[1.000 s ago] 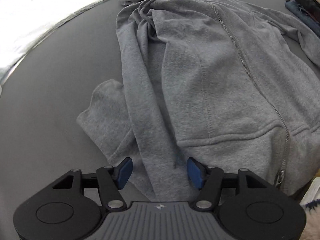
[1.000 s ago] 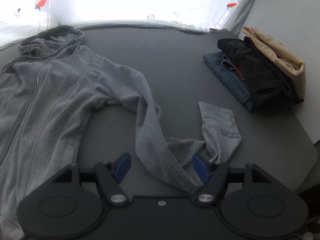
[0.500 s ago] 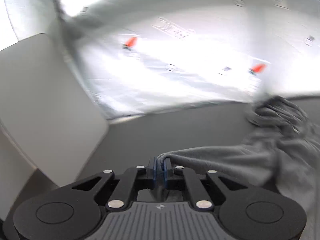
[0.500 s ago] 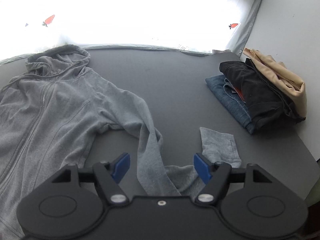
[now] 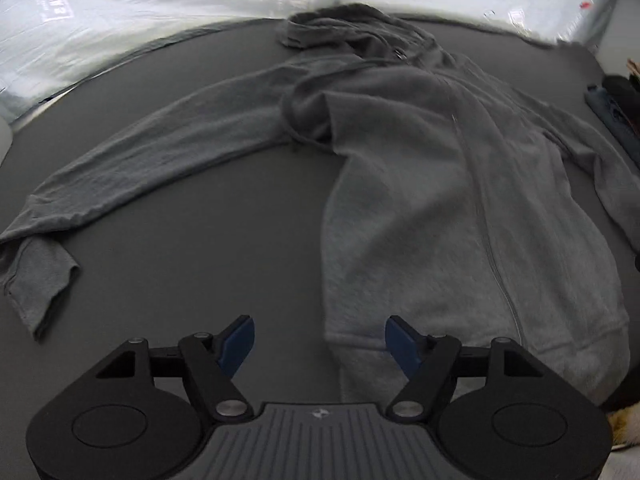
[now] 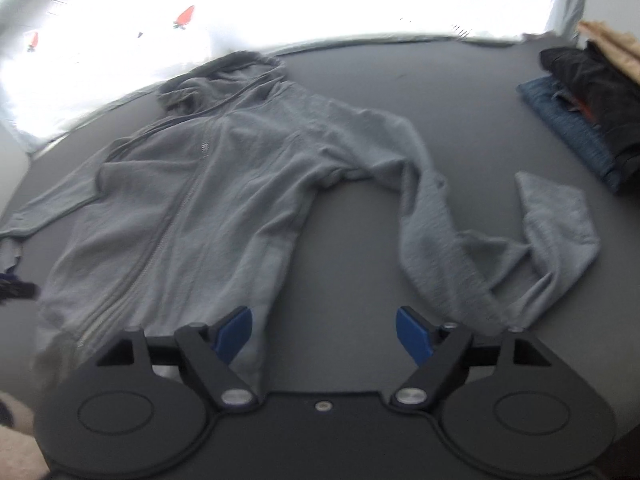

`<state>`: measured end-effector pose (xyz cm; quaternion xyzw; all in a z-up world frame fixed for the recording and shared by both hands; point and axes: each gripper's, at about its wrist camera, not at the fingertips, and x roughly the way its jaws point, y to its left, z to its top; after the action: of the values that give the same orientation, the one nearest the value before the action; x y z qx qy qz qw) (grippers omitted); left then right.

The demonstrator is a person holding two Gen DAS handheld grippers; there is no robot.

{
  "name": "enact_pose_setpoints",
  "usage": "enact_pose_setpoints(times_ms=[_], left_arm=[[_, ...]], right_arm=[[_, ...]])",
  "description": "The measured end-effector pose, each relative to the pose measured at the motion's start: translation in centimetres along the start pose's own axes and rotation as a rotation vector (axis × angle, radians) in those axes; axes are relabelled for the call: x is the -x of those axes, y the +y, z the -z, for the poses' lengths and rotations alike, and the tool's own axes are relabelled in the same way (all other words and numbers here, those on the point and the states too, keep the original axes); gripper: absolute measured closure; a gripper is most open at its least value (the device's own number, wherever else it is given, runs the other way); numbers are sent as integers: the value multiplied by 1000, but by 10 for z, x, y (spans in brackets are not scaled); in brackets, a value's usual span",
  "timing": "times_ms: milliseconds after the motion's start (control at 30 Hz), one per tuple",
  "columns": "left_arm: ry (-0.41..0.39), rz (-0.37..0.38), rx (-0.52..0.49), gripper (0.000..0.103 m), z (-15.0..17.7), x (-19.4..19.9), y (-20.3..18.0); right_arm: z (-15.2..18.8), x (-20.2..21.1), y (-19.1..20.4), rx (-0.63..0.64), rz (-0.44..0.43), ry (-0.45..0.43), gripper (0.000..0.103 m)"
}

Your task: Fold clothes

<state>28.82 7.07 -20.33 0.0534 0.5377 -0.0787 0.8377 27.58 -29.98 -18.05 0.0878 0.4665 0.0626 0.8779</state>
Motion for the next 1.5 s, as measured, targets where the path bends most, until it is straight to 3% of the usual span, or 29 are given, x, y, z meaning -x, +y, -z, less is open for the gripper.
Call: enact_pose_setpoints(times_ms=[67, 133, 167, 200, 233, 300, 433, 500, 567, 667, 700, 733, 800, 833, 867, 1000, 1167, 1267, 1367, 1433, 1467, 1500], left_arm=[[27, 25, 23, 32, 15, -17, -12], [7, 26, 67, 48, 23, -20, -15], [-10, 15, 82, 70, 26, -18, -16], [-19, -11, 86, 89, 26, -11, -16], [-20, -32, 97, 96, 25, -2, -15], [-44, -20, 155, 97, 18, 28, -9], [-142, 74, 248, 97, 9, 116, -10], [-135, 32, 234, 92, 13, 132, -21], [-56, -49, 242, 74, 23, 118, -28], [127, -201, 280, 74, 43, 72, -25], [133, -194, 297, 73, 47, 70, -23], [138, -187, 313, 72, 51, 69, -21], [115, -179, 343, 58, 56, 72, -18], [94, -181, 344, 45, 56, 75, -20], [77, -185, 340, 39, 54, 76, -23], [52, -206, 264, 39, 44, 71, -49], [14, -235, 128, 35, 30, 63, -88], [-9, -242, 41, 33, 20, 60, -109], [-21, -247, -11, 33, 13, 59, -123], [-23, -250, -18, 33, 8, 58, -127], [-23, -251, -18, 33, 5, 57, -129], [-22, -253, -18, 33, 3, 57, -130]], right_arm=[[10, -11, 1, -22, -116, 68, 21], [21, -26, 4, -36, -195, 150, 25], [25, -30, 7, -34, -193, 156, 44], [28, -34, 9, -35, -192, 163, 88], [28, -35, 8, -47, -199, 177, 91], [22, -23, 2, -99, -224, 160, 92], [-6, 41, -26, -280, -383, 31, 93], [-15, 63, -37, -299, -401, -5, 92], [-13, 57, -39, -224, -323, 55, 89], [-1, 33, -37, -100, -124, 190, 79], [4, 28, -37, -70, -56, 214, 77], [7, 29, -39, -71, -44, 209, 76], [10, 42, -50, -136, -52, 141, 40], [11, 49, -57, -169, -44, 91, 37], [10, 56, -64, -194, -27, 39, 38], [-5, 66, -99, -228, 130, -93, 37], [-27, 46, -146, -232, 266, -127, 34], [-38, 22, -154, -182, 304, -134, 32], [-53, -19, -150, -94, 404, -105, 32], [-60, -41, -148, -37, 456, -53, 52], [-62, -47, -148, -17, 472, -36, 93], [-64, -40, -150, -39, 473, -65, 101]])
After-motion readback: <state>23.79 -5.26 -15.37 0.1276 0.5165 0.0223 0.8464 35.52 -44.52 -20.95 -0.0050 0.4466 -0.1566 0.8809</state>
